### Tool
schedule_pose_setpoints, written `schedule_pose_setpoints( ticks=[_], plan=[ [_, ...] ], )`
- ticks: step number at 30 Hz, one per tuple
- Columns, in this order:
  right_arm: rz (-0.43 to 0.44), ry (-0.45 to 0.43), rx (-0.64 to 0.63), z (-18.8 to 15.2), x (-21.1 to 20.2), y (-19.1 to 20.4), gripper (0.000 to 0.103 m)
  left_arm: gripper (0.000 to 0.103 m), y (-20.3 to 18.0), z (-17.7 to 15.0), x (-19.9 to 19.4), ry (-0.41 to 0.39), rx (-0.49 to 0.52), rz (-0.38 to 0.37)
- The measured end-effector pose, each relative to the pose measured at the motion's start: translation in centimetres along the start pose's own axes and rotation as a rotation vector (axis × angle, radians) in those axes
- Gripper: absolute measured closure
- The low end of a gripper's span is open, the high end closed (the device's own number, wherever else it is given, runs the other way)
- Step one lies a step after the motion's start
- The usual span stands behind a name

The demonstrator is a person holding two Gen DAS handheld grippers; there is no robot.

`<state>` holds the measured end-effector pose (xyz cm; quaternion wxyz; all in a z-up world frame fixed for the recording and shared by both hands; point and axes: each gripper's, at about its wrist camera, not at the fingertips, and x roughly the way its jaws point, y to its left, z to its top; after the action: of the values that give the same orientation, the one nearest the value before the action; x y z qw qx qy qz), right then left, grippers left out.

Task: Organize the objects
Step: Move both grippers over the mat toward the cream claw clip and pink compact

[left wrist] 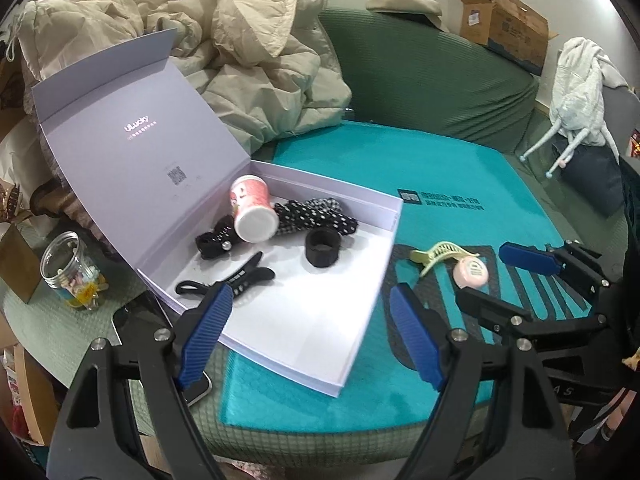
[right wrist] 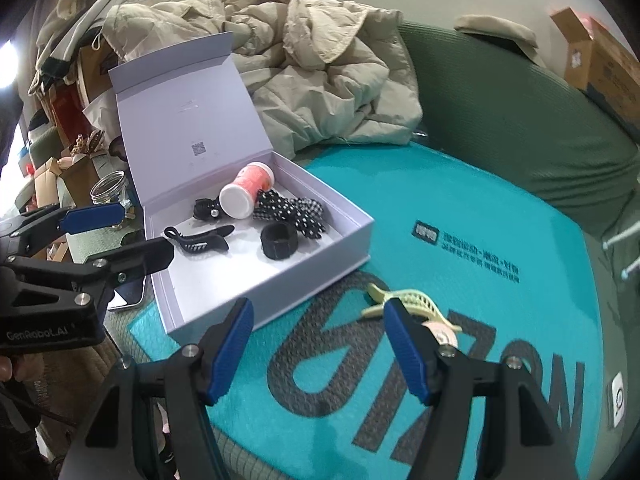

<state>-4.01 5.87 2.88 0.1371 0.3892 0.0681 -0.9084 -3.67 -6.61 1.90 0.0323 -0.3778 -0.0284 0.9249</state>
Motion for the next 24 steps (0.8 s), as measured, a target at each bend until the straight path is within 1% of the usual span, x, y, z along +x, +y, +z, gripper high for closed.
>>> schedule_pose_setpoints(
  ticks=[4,14,24],
  plan=[
    [-0.010,0.001,0.031,-1.4,-0.8,-0.8,0.035,0.023,-1.1,-0.6,-0.3,0.000,0.017,-0.018],
    [-0.042,0.009,0.092,-4.1,-2.3,-2.6,0.035,0.023,-4.4,-1.4,-0.6,0.000,0.097,-0.073],
    [-0.088,0.016,0.140,-6.0,-3.1,-4.7,0.035,0.023,-7.1,-1.8,0.8,0.033,0.144,-0.116]
  ],
)
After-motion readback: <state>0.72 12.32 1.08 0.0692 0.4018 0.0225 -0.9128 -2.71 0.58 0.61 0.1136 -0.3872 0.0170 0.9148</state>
